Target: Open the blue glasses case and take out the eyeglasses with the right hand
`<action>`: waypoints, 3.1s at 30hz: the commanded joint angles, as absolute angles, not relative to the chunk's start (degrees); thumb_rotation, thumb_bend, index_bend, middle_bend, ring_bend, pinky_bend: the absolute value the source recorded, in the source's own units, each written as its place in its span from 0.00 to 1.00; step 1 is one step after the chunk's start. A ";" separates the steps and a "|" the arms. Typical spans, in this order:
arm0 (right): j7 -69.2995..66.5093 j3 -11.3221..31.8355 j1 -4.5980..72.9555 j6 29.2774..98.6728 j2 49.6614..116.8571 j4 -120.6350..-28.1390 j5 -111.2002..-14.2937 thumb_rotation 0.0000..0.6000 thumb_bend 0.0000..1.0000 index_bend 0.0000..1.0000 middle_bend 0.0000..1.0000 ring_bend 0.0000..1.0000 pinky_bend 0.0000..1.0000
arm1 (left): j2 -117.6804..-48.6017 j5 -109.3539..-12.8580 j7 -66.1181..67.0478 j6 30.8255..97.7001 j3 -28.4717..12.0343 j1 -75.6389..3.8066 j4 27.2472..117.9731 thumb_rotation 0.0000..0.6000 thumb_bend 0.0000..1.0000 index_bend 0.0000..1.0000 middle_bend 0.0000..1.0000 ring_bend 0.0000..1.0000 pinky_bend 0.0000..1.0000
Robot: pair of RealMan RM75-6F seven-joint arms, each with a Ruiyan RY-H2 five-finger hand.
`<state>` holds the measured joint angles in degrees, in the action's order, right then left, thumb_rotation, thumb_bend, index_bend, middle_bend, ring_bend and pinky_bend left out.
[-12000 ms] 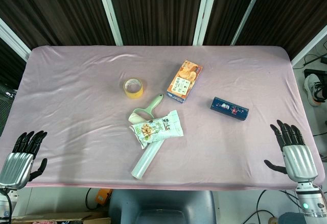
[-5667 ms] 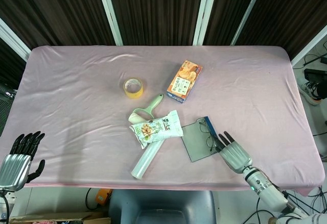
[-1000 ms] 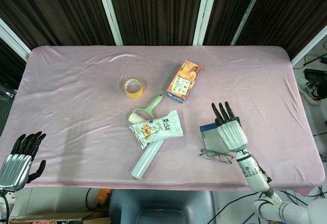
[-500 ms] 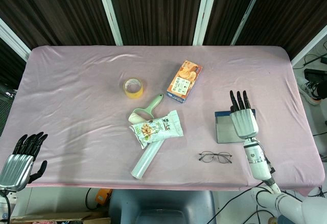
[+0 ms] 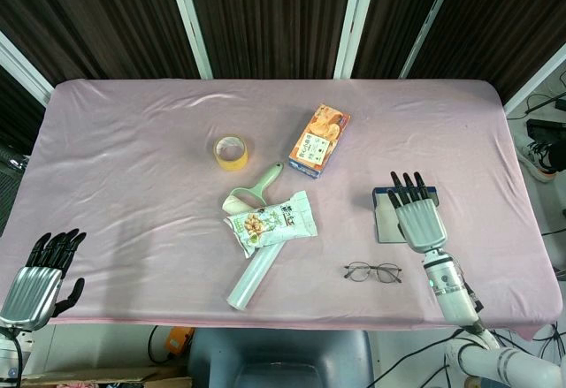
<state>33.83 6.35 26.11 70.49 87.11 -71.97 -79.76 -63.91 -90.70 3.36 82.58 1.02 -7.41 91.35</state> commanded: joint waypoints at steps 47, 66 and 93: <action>24.48 -2.52 24.82 59.63 82.95 -81.41 -83.83 1.00 0.57 0.65 0.04 0.00 0.00 | -63.42 -92.26 1.73 84.15 1.57 -6.78 90.91 1.00 0.44 0.00 0.04 0.07 0.05; 24.70 -2.38 24.41 61.31 82.99 -82.91 -84.74 1.00 0.66 0.74 0.09 0.00 0.00 | -63.34 -92.40 1.34 84.37 1.61 -6.63 90.76 1.00 0.43 0.00 0.04 0.07 0.05; 32.86 2.31 30.72 56.77 99.32 -87.51 -82.83 1.00 0.67 0.73 0.09 0.00 0.00 | -62.51 -92.87 -2.36 86.48 1.49 -5.73 89.46 1.00 0.44 0.00 0.04 0.07 0.05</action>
